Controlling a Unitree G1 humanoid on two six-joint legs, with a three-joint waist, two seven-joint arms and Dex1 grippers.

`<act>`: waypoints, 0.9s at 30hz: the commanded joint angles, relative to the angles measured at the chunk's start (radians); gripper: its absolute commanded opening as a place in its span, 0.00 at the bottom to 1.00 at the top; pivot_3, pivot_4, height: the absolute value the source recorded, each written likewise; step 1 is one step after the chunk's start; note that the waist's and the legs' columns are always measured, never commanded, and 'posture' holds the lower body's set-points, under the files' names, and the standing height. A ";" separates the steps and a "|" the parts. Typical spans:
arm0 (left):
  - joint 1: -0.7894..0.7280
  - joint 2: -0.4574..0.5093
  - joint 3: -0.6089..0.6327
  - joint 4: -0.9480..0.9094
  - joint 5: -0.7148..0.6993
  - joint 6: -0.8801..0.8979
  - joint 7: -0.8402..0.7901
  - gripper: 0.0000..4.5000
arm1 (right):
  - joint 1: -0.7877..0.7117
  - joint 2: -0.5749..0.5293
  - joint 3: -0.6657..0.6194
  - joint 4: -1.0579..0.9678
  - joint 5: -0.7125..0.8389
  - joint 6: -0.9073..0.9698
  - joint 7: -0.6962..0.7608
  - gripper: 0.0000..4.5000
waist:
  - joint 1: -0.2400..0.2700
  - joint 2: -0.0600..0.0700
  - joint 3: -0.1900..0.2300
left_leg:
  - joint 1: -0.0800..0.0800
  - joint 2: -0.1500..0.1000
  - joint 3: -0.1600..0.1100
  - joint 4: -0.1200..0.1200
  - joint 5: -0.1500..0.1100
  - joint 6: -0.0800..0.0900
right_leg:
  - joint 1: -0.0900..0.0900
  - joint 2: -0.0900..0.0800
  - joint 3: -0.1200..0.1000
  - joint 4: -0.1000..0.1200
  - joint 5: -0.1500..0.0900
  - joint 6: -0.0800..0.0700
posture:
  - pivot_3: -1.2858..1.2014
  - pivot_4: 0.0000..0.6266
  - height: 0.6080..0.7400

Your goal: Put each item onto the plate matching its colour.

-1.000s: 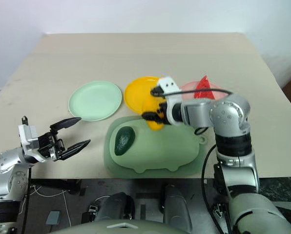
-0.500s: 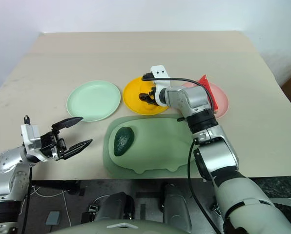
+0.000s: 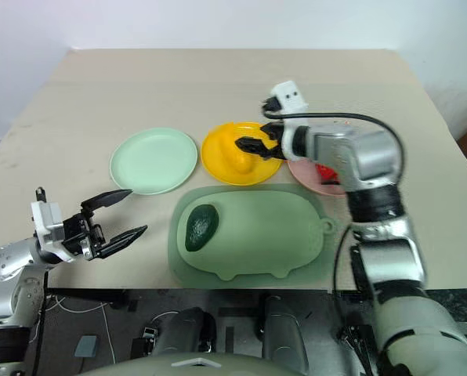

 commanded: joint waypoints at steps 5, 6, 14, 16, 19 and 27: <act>0.047 -0.023 -0.023 -0.157 -0.024 0.068 0.079 1.00 | 0.355 -0.245 -0.244 -0.181 0.077 -0.215 0.314 0.99 | 0.000 -0.001 0.000 | 0.002 0.000 0.000 0.000 0.000 0.000 | 0.000 0.001 0.001 -0.001 0.000 0.000 | 0.52 0.24 0.95; 0.048 -0.024 -0.032 -0.170 -0.024 0.081 0.090 1.00 | 0.435 -0.253 -0.293 -0.153 0.051 -0.338 0.369 0.99 | 0.000 -0.001 0.000 | 0.003 0.000 0.000 0.001 0.001 -0.001 | 0.001 0.002 0.001 -0.001 0.000 0.000 | 0.52 0.24 0.95; 0.055 -0.032 -0.085 -0.264 0.004 0.172 0.202 1.00 | 0.740 -0.286 -0.466 0.064 -0.013 -0.850 0.695 0.99 | 0.001 -0.001 0.001 | 0.012 0.000 0.001 0.000 0.001 -0.002 | 0.008 0.003 0.004 -0.001 0.000 0.000 | 0.52 0.24 0.95; 0.064 -0.033 -0.102 -0.296 0.017 0.202 0.240 1.00 | 0.758 -0.281 -0.487 0.103 -0.012 -0.942 0.745 0.99 | 0.001 -0.001 0.001 | 0.017 0.000 0.001 0.000 0.001 -0.002 | 0.012 0.003 0.004 -0.002 -0.001 0.000 | 0.52 0.24 0.95; 0.074 -0.034 -0.121 -0.337 0.040 0.254 0.309 1.00 | 0.760 -0.271 -0.516 0.166 -0.008 -1.058 0.797 0.99 | 0.000 -0.002 0.001 | 0.018 0.001 0.002 0.000 0.001 -0.002 | 0.013 0.003 0.005 -0.002 -0.002 0.002 | 0.52 0.24 0.95; 0.108 -0.033 -0.178 -0.431 0.091 0.362 0.433 1.00 | 0.744 -0.284 -0.523 0.302 -0.009 -1.172 0.861 0.99 | 0.004 -0.002 0.001 | 0.018 0.000 0.002 0.000 0.001 -0.002 | 0.013 0.002 0.005 -0.001 -0.001 0.000 | 0.52 0.24 0.95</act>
